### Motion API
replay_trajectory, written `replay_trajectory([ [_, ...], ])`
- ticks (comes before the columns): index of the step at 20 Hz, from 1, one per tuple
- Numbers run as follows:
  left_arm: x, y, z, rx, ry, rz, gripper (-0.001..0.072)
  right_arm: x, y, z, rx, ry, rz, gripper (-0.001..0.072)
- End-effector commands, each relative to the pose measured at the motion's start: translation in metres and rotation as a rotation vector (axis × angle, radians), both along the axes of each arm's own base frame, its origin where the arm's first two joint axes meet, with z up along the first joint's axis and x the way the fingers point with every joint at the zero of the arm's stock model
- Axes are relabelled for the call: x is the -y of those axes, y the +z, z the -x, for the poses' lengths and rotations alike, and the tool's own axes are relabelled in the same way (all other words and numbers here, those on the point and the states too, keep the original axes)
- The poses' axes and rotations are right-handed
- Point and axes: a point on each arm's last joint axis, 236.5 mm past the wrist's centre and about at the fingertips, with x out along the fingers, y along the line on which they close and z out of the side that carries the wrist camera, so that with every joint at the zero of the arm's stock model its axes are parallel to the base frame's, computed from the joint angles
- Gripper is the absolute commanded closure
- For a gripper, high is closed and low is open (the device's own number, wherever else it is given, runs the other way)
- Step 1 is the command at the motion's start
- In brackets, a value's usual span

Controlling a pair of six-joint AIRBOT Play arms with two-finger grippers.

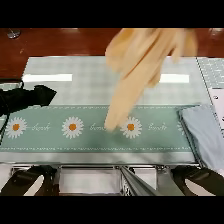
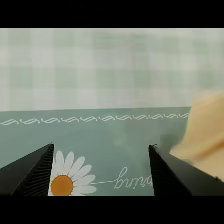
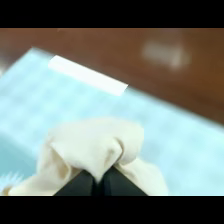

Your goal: Fold the shirts.

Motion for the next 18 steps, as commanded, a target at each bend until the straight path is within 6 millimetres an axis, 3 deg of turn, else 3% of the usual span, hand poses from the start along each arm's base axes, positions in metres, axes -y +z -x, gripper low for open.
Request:
replay_trajectory([
  [1,0.006,-0.003,-0.005,0.001,-0.005,0.025,0.0006,-0.087,-0.137,0.044,-0.282,0.165,0.046,0.0687],
  [3,0.011,-0.015,-0.003,-0.053,-0.016,0.038,0.0006,-0.133,-0.218,0.057,-0.437,0.175,0.027,0.0686],
  [4,0.012,-0.021,-0.004,-0.074,-0.017,0.034,0.0006,-0.151,-0.25,0.064,-0.514,0.18,0.026,0.0686],
  [5,0.012,-0.025,-0.006,-0.087,-0.016,0.031,0.0006,-0.167,-0.27,0.071,-0.585,0.181,0.003,0.0683],
  [6,0.012,-0.029,-0.01,-0.094,-0.013,0.031,0.0005,-0.182,-0.28,0.075,-0.643,0.182,-0.04,0.0546],
  [7,0.015,-0.034,-0.015,-0.107,-0.011,0.038,0.0006,-0.189,-0.28,0.076,-0.674,0.198,-0.076,0.0112],
  [8,0.023,-0.042,-0.017,-0.145,-0.019,0.071,0.0005,-0.184,-0.271,0.068,-0.667,0.218,-0.082,0.0086],
  [9,0.028,-0.054,-0.013,-0.203,-0.039,0.077,0.0005,-0.163,-0.253,0.051,-0.664,0.21,-0.079,0.0086],
  [11,0.025,-0.079,-0.004,-0.307,-0.075,0.03,0.0005,-0.08,-0.209,0.006,-0.616,0.101,-0.063,0.0087],
  [12,0.02,-0.087,-0.002,-0.342,-0.085,0.014,0.0006,-0.02,-0.197,-0.012,-0.587,-0.019,-0.026,0.0088],
  [13,0.016,-0.094,0.0,-0.37,-0.091,0.003,0.0006,0.053,-0.196,-0.019,-0.573,-0.179,0.054,0.0089],
  [14,0.013,-0.103,0.004,-0.415,-0.097,-0.002,0.0006,0.122,-0.205,-0.012,-0.582,-0.352,0.113,0.0089],
  [15,0.012,-0.114,0.009,-0.47,-0.123,-0.007,0.0005,0.168,-0.219,0.004,-0.603,-0.482,0.122,0.009],
  [16,0.016,-0.124,0.012,-0.517,-0.148,0.018,0.0006,0.195,-0.241,0.027,-0.645,-0.582,0.077,0.009],
  [17,0.031,-0.133,0.018,-0.577,-0.195,0.09,0.0006,0.198,-0.266,0.053,-0.706,-0.63,-0.004,0.01],
  [18,0.051,-0.141,0.028,-0.642,-0.265,0.17,0.0006,0.188,-0.289,0.076,-0.757,-0.626,-0.075,0.0101],
])
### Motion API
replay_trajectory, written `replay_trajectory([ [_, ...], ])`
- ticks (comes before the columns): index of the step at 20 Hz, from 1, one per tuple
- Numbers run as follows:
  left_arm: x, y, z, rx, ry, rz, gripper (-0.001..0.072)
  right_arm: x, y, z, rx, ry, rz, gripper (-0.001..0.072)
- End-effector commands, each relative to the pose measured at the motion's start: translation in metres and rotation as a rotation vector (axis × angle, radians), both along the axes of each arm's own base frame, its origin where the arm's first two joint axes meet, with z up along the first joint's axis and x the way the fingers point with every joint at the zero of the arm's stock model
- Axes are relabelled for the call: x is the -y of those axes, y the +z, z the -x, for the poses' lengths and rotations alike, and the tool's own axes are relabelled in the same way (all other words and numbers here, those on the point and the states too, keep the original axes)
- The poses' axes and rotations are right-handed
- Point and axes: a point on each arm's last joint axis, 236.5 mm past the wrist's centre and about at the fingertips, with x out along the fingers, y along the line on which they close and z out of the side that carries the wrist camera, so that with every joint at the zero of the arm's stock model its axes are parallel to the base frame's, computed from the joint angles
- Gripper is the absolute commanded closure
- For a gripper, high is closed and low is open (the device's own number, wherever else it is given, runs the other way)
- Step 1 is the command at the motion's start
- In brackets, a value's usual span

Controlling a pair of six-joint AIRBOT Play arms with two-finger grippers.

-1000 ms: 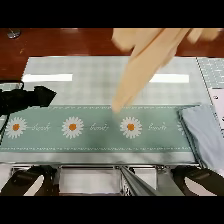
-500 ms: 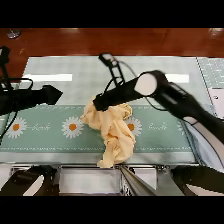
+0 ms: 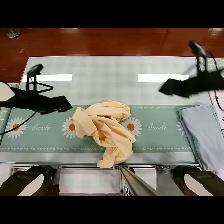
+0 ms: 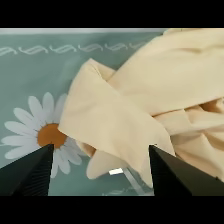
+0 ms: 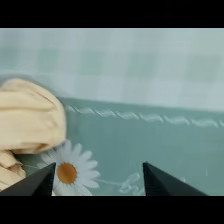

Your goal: Fold the shirts.

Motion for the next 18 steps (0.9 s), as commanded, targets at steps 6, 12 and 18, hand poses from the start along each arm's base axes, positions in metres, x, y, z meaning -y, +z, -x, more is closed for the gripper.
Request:
replay_trajectory([
  [6,0.075,-0.086,0.022,-0.298,-0.142,0.197,0.0014,-0.028,-0.133,0.151,-0.329,-0.108,-0.211,0.0101],
  [12,0.072,-0.076,-0.001,-0.215,-0.207,0.198,0.0683,-0.099,-0.137,0.19,-0.437,0.076,-0.256,0.0101],
  [18,0.07,-0.074,-0.005,-0.204,-0.204,0.199,0.0682,-0.184,-0.158,0.209,-0.48,0.185,-0.371,0.0101],
])
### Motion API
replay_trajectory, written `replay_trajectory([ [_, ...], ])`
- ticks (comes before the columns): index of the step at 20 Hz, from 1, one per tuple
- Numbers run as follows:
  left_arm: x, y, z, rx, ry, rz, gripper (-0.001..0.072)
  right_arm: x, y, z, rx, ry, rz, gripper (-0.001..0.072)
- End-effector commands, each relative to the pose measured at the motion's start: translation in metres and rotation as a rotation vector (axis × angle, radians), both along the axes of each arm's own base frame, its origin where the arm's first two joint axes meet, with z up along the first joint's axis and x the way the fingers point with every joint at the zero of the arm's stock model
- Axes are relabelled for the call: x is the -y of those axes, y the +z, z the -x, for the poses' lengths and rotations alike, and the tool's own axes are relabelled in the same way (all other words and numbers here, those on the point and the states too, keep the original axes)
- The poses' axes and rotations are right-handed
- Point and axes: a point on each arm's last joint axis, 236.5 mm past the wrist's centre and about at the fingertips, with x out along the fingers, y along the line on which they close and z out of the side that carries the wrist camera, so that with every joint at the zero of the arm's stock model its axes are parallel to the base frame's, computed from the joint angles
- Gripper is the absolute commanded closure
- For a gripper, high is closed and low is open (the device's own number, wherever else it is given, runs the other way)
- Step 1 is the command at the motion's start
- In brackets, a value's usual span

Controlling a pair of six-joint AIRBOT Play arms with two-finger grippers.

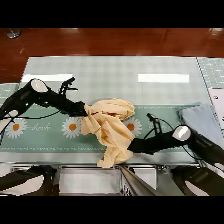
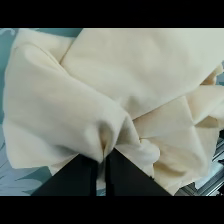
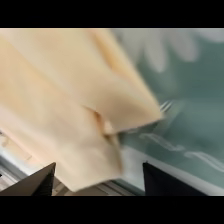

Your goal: Fold the shirts.

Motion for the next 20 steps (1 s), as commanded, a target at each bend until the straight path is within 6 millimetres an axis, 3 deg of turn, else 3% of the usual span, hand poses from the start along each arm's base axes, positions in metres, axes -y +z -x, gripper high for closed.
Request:
replay_trajectory([
  [1,0.0,0.001,-0.003,0.01,-0.003,0.002,0.0682,-0.04,-0.013,-0.004,0.005,-0.015,-0.048,0.0107],
  [2,0.0,0.001,-0.003,0.012,-0.002,0.002,0.0682,-0.046,-0.015,-0.012,0.017,-0.014,-0.048,0.0202],
  [3,0.0,0.002,-0.004,0.015,-0.002,0.002,0.0682,-0.053,-0.012,-0.022,0.044,0.008,-0.055,0.0484],
  [4,-0.001,0.006,-0.009,0.03,0.0,0.005,0.0682,-0.06,-0.003,-0.031,0.085,0.05,-0.076,0.0681],
  [6,-0.009,0.041,-0.036,0.132,0.034,0.022,0.0682,-0.064,0.041,-0.065,0.196,0.135,-0.12,0.0686],
  [7,-0.015,0.076,-0.057,0.222,0.069,0.05,0.0682,-0.053,0.074,-0.097,0.285,0.15,-0.113,0.0686],
  [8,-0.02,0.119,-0.078,0.327,0.119,0.099,0.0682,-0.035,0.111,-0.136,0.392,0.122,-0.082,0.0686],
  [10,-0.03,0.23,-0.111,0.584,0.212,0.224,0.0682,0.019,0.215,-0.22,0.654,-0.014,-0.003,0.0687],
  [11,-0.035,0.284,-0.117,0.715,0.235,0.264,0.0682,0.043,0.275,-0.242,0.774,-0.071,0.006,0.0687],
  [12,-0.042,0.335,-0.115,0.841,0.245,0.28,0.0682,0.058,0.333,-0.247,0.885,-0.086,0.003,0.0687],
  [13,-0.048,0.381,-0.105,0.955,0.241,0.28,0.0682,0.065,0.376,-0.238,0.971,-0.065,0.011,0.0687],
  [15,-0.06,0.454,-0.076,1.148,0.245,0.268,0.0682,0.076,0.441,-0.204,1.116,0.01,0.067,0.0687],
  [18,-0.075,0.529,-0.018,1.379,0.271,0.219,0.0682,0.083,0.51,-0.144,1.309,0.04,0.079,0.0687],
  [20,-0.077,0.55,0.023,1.465,0.266,0.168,0.0682,0.087,0.523,-0.106,1.364,0.061,0.094,0.0687],
])
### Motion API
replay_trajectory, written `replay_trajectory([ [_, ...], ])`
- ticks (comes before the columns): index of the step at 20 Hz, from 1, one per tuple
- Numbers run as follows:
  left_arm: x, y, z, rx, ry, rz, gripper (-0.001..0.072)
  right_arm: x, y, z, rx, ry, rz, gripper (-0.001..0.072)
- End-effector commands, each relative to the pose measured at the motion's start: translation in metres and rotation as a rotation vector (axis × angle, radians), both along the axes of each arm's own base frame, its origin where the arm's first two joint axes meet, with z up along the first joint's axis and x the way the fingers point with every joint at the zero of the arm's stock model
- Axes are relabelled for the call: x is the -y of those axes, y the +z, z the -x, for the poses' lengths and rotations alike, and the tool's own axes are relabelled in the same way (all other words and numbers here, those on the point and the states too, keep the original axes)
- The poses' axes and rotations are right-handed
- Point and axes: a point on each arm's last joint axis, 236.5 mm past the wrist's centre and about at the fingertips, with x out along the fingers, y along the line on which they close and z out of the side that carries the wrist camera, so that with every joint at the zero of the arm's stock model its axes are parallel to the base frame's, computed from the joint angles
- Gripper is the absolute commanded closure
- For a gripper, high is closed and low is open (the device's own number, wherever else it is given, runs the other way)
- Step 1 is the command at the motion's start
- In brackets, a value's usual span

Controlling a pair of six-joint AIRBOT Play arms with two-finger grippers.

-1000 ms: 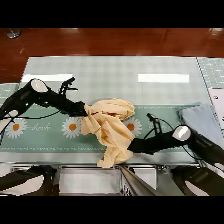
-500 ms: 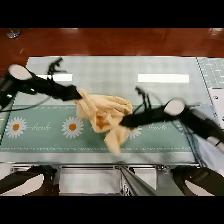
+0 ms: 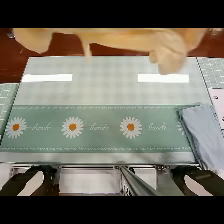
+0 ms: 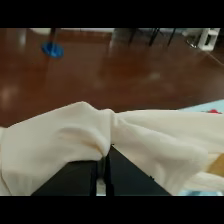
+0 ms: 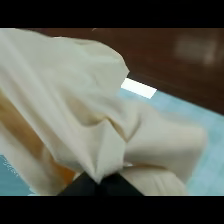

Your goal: Fold the shirts.

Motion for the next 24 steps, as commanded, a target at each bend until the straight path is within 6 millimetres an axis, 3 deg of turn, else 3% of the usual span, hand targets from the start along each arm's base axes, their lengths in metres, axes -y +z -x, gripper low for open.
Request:
replay_trajectory([
  [1,0.0,0.05,0.079,0.173,0.063,-0.087,0.0682,0.017,0.033,0.072,0.112,0.002,0.083,0.0686],
  [4,0.011,0.011,0.118,0.062,0.027,-0.225,0.0682,0.023,0.006,0.108,0.022,0.037,0.165,0.0686],
  [6,-0.001,-0.015,0.125,-0.038,0.081,-0.263,0.0683,0.03,-0.025,0.116,-0.083,0.035,0.209,0.0686],
  [7,-0.012,-0.017,0.123,-0.04,0.138,-0.274,0.0682,0.034,-0.04,0.117,-0.125,0.021,0.219,0.0686],
  [10,-0.029,0.004,0.109,0.034,0.236,-0.237,0.0682,0.036,-0.088,0.109,-0.253,0.005,0.214,0.0686],
  [11,-0.032,0.003,0.1,0.025,0.239,-0.229,0.0683,0.034,-0.108,0.105,-0.307,0.009,0.21,0.0686],
  [13,-0.039,-0.017,0.069,-0.064,0.222,-0.226,0.0683,0.029,-0.151,0.091,-0.417,0.023,0.2,0.0686],
  [15,-0.047,-0.063,0.028,-0.237,0.18,-0.225,0.0682,0.024,-0.202,0.065,-0.496,0.01,0.174,0.0686],
  [17,-0.043,-0.13,-0.015,-0.441,0.099,-0.206,0.0682,0.022,-0.26,0.041,-0.61,-0.027,0.148,0.0686],
  [19,-0.022,-0.211,-0.049,-0.629,-0.019,-0.223,0.0682,0.021,-0.312,0.014,-0.697,-0.063,0.134,0.0686],
  [21,0.002,-0.285,-0.082,-0.777,-0.095,-0.23,0.0683,0.022,-0.357,-0.026,-0.745,-0.107,0.132,0.0686],
  [24,0.028,-0.361,-0.135,-0.86,-0.087,-0.198,0.0683,0.043,-0.408,-0.105,-0.78,-0.249,0.079,0.0686],
])
